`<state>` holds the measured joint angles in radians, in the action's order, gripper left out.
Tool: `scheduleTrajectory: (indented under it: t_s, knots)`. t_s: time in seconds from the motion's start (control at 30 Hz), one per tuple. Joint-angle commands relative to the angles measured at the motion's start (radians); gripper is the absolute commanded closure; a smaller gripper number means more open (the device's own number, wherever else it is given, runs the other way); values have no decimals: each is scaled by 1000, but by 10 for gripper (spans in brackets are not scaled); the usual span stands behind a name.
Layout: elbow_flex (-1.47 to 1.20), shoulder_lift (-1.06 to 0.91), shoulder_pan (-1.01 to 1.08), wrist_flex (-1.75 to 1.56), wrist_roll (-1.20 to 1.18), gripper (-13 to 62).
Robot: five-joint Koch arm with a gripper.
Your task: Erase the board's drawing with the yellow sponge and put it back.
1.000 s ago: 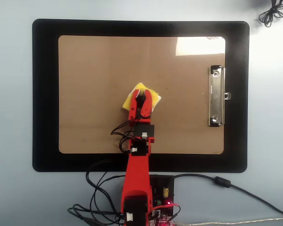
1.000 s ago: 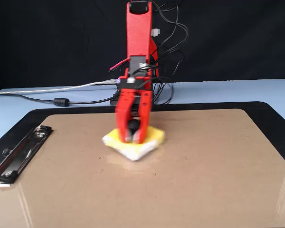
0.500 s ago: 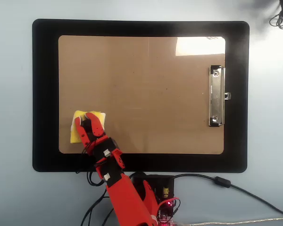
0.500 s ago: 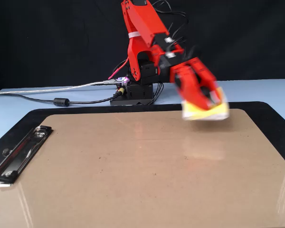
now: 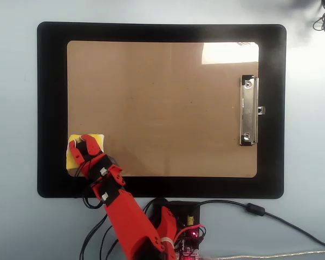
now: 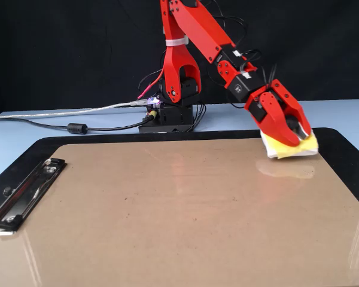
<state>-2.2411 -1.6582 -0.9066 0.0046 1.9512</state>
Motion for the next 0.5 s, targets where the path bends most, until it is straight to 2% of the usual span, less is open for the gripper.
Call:
scheduleTrajectory:
  t_s: [0.0, 0.1, 0.13, 0.17, 0.2, 0.27, 0.37, 0.47]
  knots:
    - [54, 2, -17, -32, 35, 573]
    - [57, 2, -18, -29, 38, 561]
    - [55, 0, -18, -29, 40, 517]
    - [55, -2, -20, -31, 40, 432]
    - [57, -2, -21, -34, 38, 310]
    - [61, -3, -32, -32, 35, 186]
    - [60, -69, -55, -12, 43, 169]
    - [78, -192, -54, 143, 91, 171]
